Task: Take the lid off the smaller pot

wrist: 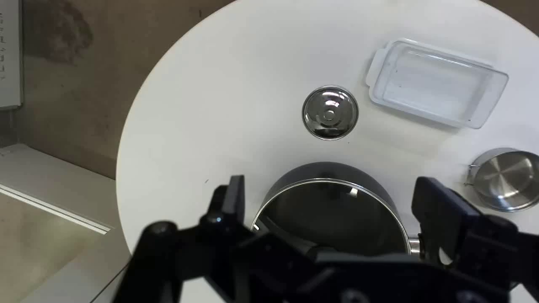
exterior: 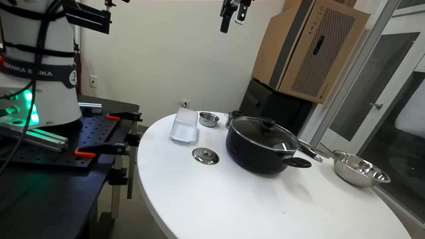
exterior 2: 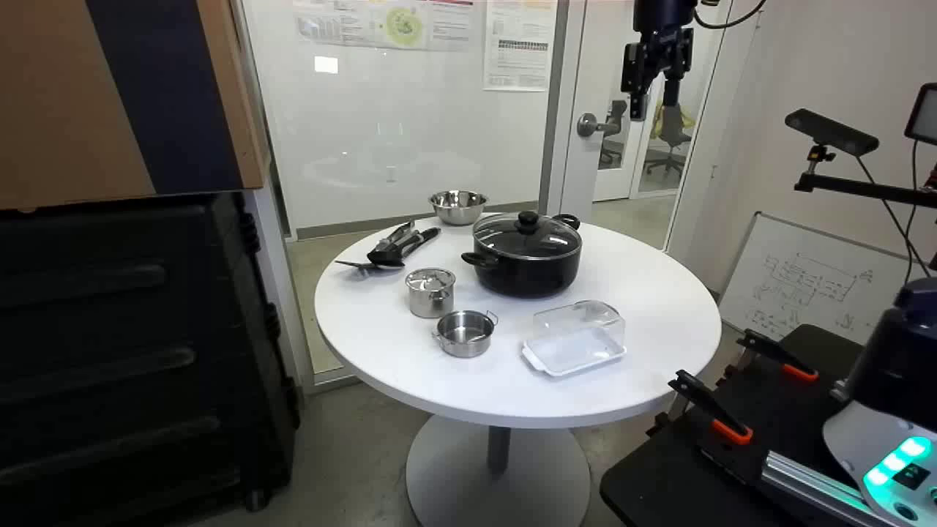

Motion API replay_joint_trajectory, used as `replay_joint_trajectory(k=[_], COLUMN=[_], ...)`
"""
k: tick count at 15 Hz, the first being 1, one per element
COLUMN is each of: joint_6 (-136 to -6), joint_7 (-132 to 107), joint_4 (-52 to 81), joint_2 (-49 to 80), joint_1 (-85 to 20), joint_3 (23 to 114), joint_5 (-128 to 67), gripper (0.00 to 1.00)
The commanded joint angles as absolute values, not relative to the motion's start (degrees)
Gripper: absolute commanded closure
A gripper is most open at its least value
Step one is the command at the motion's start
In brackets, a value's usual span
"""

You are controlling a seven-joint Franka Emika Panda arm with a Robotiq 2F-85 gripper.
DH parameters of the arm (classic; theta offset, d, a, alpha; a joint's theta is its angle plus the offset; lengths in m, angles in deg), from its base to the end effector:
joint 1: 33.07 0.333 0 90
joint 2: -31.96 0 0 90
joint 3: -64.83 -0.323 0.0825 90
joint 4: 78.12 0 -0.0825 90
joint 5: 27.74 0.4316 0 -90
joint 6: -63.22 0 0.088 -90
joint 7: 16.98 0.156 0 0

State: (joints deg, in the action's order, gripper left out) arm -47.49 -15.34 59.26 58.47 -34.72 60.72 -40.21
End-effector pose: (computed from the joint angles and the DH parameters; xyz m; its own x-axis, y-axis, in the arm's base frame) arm 0.4514 -0.0058 0.4288 0.9965 0.0835 -0.0074 0.0829 -0.9689 0.2331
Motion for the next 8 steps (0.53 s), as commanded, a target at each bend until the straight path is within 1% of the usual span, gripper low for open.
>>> replay_joint_trajectory(k=[1,3,5,8], joint_6=[-47.3,-48.8,-48.3,-49.7], joint_7=[-15.1,-12.8,-20.1,-25.2], joint_4=[59.1,58.9,57.2,53.1], joint_2=[58.4,57.2,54.6,47.4], joint_1=[-34.0,-34.4,-33.1,-31.3], joint_3=[61.3,60.3,60.9,60.4], joint_5=[-40.5,-41.8,-44.6,-46.0], gripper=[0.00,0.00,0.00,0.00])
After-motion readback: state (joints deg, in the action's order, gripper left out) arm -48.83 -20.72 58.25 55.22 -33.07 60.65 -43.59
